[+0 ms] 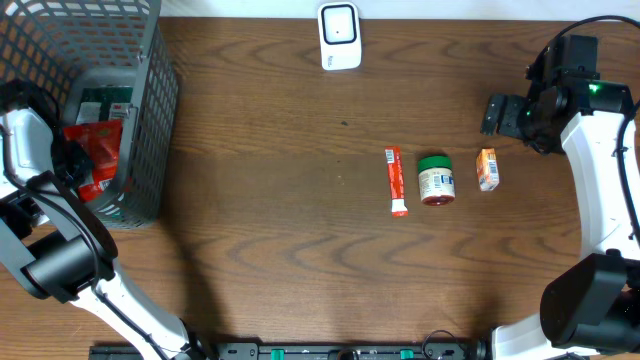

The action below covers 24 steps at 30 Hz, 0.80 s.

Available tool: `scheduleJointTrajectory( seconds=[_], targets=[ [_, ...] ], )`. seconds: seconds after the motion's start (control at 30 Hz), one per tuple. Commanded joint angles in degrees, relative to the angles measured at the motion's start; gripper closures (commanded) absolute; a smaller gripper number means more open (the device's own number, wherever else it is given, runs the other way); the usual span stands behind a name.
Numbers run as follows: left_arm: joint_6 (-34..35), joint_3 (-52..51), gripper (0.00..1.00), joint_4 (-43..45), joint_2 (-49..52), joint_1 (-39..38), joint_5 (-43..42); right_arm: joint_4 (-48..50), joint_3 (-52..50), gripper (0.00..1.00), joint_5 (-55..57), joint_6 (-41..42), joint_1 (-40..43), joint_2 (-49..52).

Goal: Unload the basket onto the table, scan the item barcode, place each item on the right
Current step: 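Reach the left gripper into the basket and grasp the pale green pouch, then carry the pale green pouch with the left gripper onto the table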

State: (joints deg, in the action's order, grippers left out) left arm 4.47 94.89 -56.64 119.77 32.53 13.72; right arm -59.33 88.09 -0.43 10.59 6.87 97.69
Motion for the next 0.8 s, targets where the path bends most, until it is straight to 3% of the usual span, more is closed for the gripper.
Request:
scheduleJointTrajectory(
  seconds=[0.0,0.3,0.5,0.6,0.77],
  targets=[
    [3.45,2.10,0.93,-0.87,-5.05,0.50,0.24,-0.07,1.07,0.01,-0.07,-0.39,0.26,-0.90],
    [7.48,2.16,0.93,3.32,-27.65,0.24,0.22,-0.07,1.07,0.01,-0.07,-0.39,0.26,-0.90],
    [7.45,2.16,0.93,8.04,-40.68,-5.05,0.24,-0.07,1.07,0.01,-0.07,-0.39,0.26,-0.90],
    [10.60,2.14,0.93,5.88,-47.74,-13.64,0.24,-0.07,1.07,0.01,-0.09,-0.37,0.26,-0.90],
    [17.44,2.10,0.93,0.42,-50.75,-26.75,0.24,-0.07,1.07,0.01,-0.07,-0.37,0.26,-0.90]
  ],
)
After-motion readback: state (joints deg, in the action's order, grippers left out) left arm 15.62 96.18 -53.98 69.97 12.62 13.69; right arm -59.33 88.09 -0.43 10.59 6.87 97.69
